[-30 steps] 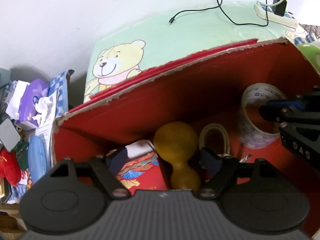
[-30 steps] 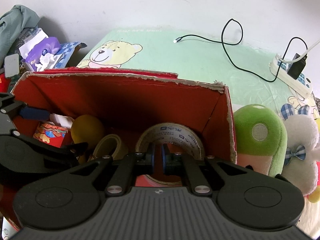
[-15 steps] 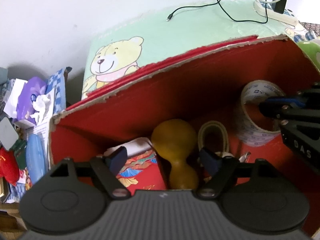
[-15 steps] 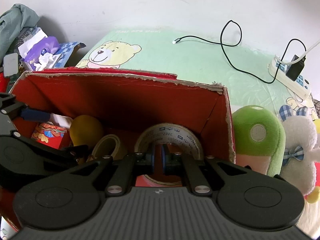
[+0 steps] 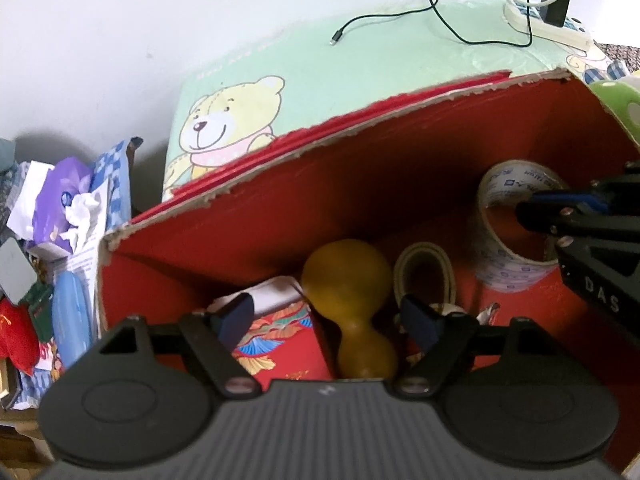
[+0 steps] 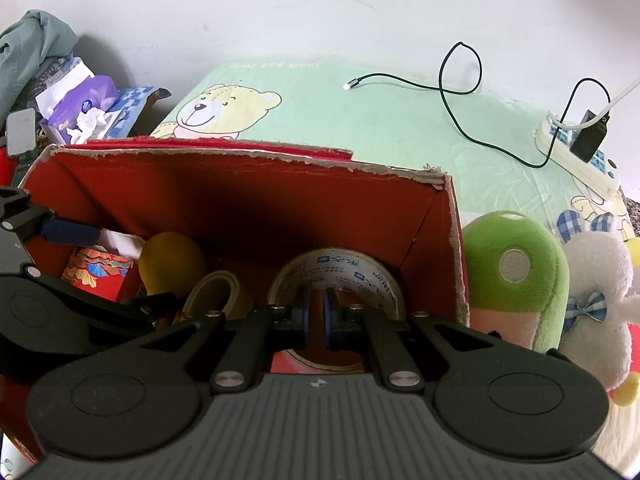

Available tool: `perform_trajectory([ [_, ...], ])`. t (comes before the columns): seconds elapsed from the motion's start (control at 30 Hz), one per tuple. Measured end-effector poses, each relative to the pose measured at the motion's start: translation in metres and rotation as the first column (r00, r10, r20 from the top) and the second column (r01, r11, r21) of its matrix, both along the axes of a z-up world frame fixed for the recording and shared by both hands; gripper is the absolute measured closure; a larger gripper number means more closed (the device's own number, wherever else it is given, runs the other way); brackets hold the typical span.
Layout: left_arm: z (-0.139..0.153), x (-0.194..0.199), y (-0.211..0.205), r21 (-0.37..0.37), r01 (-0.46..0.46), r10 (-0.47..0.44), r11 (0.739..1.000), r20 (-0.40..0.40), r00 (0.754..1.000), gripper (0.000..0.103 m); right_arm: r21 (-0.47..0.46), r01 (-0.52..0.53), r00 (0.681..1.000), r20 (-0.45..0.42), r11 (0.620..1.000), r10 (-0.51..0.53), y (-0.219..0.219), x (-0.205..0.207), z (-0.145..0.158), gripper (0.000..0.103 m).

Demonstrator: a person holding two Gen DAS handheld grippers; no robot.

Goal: Organize objects

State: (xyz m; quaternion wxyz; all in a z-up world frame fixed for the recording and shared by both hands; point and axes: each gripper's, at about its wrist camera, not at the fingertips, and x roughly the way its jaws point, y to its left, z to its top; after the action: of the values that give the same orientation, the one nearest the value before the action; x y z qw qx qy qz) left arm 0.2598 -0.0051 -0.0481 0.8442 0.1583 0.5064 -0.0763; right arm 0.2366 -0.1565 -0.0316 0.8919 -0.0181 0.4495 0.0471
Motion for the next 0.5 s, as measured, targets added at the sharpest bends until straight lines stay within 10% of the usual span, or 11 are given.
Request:
perform_trajectory([
  [0.5, 0.0, -0.0001, -0.001, 0.01, 0.002, -0.002, 1.0, -0.015, 1.0, 0.019, -0.005, 0.0, 1.0, -0.003, 1.0, 0.0, 0.0012, -0.0002, -0.0001, 0.099],
])
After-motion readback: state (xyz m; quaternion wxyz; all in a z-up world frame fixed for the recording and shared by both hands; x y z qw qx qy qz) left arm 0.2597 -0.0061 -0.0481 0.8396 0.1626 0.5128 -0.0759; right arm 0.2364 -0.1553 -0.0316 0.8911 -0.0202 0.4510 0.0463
